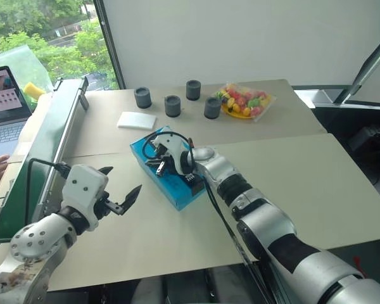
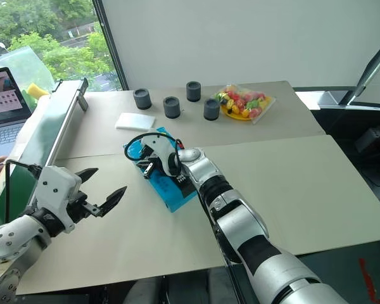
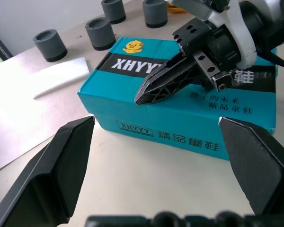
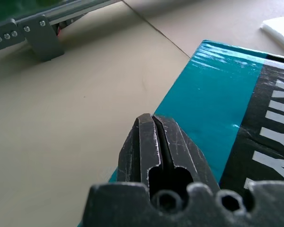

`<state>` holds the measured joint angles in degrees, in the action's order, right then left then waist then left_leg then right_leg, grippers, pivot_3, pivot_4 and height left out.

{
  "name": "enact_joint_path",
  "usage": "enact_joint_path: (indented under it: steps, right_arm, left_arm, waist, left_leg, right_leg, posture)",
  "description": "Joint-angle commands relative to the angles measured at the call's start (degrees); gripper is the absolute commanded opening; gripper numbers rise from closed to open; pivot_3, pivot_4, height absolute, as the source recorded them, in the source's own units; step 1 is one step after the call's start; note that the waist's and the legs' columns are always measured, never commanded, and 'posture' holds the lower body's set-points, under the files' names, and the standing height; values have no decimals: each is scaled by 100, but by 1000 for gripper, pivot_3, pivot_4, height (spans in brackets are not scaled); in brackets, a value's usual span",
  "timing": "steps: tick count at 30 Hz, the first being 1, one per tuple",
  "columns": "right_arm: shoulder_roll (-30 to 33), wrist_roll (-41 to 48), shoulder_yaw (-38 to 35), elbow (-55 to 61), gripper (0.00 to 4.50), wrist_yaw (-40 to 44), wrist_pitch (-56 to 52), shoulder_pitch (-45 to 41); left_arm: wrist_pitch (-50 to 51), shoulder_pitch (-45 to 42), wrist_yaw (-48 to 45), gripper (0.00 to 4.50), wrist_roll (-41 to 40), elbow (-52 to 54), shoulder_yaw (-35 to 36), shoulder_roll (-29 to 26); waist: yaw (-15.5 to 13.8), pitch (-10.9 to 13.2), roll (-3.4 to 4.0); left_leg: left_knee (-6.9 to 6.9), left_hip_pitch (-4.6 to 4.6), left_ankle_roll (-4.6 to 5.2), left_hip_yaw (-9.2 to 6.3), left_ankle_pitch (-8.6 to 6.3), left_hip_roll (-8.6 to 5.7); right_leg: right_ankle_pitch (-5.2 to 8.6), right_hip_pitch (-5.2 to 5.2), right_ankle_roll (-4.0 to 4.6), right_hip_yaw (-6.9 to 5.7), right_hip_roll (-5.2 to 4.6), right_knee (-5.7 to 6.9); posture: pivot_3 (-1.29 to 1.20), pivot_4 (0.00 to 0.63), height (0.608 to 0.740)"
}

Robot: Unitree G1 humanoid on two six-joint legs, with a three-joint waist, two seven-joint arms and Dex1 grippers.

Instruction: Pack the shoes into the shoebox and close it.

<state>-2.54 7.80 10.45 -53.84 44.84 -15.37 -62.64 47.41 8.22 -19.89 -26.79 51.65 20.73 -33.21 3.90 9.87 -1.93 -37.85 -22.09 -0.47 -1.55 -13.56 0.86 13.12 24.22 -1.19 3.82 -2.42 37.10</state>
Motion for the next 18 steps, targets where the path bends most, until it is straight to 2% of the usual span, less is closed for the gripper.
enact_joint_path:
  steps: [1,6,10,12,18]
  right_arm:
    - [359,669,-821,1050,134,-43,-553,-218]
    - [1164,1508,-1793,2699,134,-411,-1916,193]
    - [1790,974,-1689,3533,134,-1131,-2091,865]
    - [1901,836,-1716,3739,134,-1487,-2137,1178]
    - [2056,360,-1544,3987,134,-2059,-1967,1797]
  left_arm:
    - [-6,-131,405,4500,107,-12,244,215]
    - [-187,-185,1003,4500,400,-319,272,718]
    - [-469,-314,1555,4500,627,-699,341,1347]
    - [-618,-374,1759,4500,707,-936,383,1621]
    - [-1071,-417,1910,4500,994,-1364,301,1847]
  waist:
    - [-33,1,-1]
    - [-109,1,0]
    - [-142,-1,-4]
    - [-140,-1,-5]
    - [-79,-1,-4]
  left_leg:
    - [0,-15,0,-2,0,1]
    - [1,-45,1,-16,-2,1]
    - [4,-39,3,-2,-4,0]
    - [3,-35,3,11,-4,-1]
    - [2,-28,4,34,-3,-3]
  right_leg:
    - [0,11,-1,-3,-3,-2]
    - [2,30,-7,-5,-16,-12]
    - [2,20,-7,-6,-15,-23]
    - [2,15,-7,-5,-15,-21]
    - [-1,19,-6,11,-2,-8]
  posture:
    - [0,150,731]
    - [0,150,731]
    - [0,150,731]
    - [0,150,731]
    - [0,150,731]
